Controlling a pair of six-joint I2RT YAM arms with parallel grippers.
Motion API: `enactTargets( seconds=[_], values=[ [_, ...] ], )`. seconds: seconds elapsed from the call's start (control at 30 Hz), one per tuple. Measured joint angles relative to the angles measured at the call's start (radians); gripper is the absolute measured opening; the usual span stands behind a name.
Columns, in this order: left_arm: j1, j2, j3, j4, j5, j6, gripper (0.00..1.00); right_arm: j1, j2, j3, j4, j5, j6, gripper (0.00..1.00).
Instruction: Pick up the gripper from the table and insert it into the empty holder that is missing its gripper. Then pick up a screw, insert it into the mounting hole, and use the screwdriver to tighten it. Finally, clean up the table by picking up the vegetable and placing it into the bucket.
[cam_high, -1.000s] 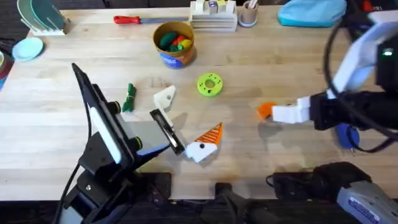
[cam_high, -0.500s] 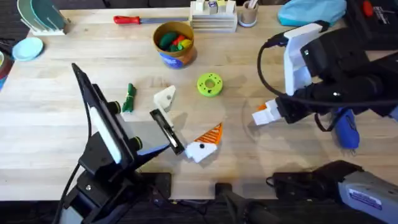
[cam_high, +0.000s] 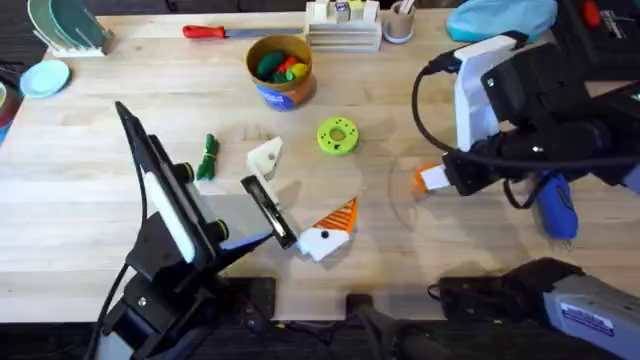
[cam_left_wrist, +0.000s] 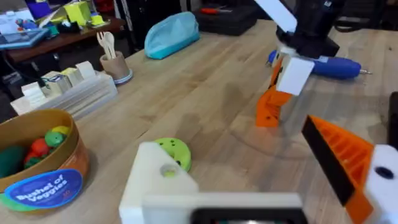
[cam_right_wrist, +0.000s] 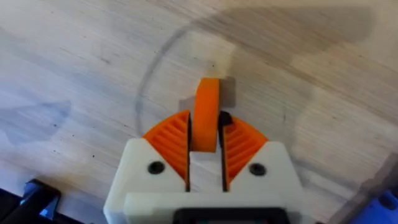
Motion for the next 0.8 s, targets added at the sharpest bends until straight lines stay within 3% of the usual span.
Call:
enactTargets(
  seconds=[0.1, 0.23, 0.57, 0.8],
  values=[
    [0.000, 0.000, 0.000, 0.000, 0.000, 0.000, 0.991, 0.000, 0.000, 0.000, 0.000, 0.001, -0.001, 0.197],
    [0.000, 0.000, 0.000, 0.000, 0.000, 0.000, 0.991, 0.000, 0.000, 0.000, 0.010, 0.006, 0.000, 0.013],
    [0.000, 0.000, 0.000, 0.000, 0.000, 0.000, 0.991, 0.000, -0.034, 0.151, -0.031, -0.008, 0.040, 0.008],
    [0.000, 0.000, 0.000, 0.004, 0.017, 0.000, 0.991, 0.000, -0.093, 0.191, 0.191, -0.173, 0.235, 0.008]
  ],
)
